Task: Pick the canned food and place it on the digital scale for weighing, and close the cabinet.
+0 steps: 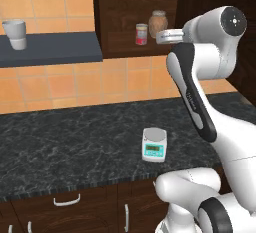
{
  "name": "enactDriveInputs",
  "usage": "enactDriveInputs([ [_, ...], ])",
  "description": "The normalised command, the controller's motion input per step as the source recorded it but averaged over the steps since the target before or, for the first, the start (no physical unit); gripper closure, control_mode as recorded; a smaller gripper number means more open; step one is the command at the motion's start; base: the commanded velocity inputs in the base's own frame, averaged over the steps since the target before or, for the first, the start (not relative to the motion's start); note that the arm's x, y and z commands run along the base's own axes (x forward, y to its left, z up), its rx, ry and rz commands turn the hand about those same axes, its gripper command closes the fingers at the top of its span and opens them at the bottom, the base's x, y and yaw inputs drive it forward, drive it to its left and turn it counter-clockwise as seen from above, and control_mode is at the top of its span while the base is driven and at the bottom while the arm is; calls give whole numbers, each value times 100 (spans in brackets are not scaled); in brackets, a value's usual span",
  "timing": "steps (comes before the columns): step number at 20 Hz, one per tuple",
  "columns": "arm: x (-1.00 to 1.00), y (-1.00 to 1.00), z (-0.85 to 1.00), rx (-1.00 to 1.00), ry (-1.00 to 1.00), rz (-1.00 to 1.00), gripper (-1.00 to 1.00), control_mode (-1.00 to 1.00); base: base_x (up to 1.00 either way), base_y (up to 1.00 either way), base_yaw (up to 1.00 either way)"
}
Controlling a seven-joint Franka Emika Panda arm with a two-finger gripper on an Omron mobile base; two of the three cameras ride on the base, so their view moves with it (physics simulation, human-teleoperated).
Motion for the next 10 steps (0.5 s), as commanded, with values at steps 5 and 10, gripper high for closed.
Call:
enactDriveInputs([
  [5, 31, 0, 0, 0, 0, 0, -100, -100, 0, 0, 0],
  [10, 42, 0, 0, 0, 0, 0, -100, -100, 0, 0, 0],
])
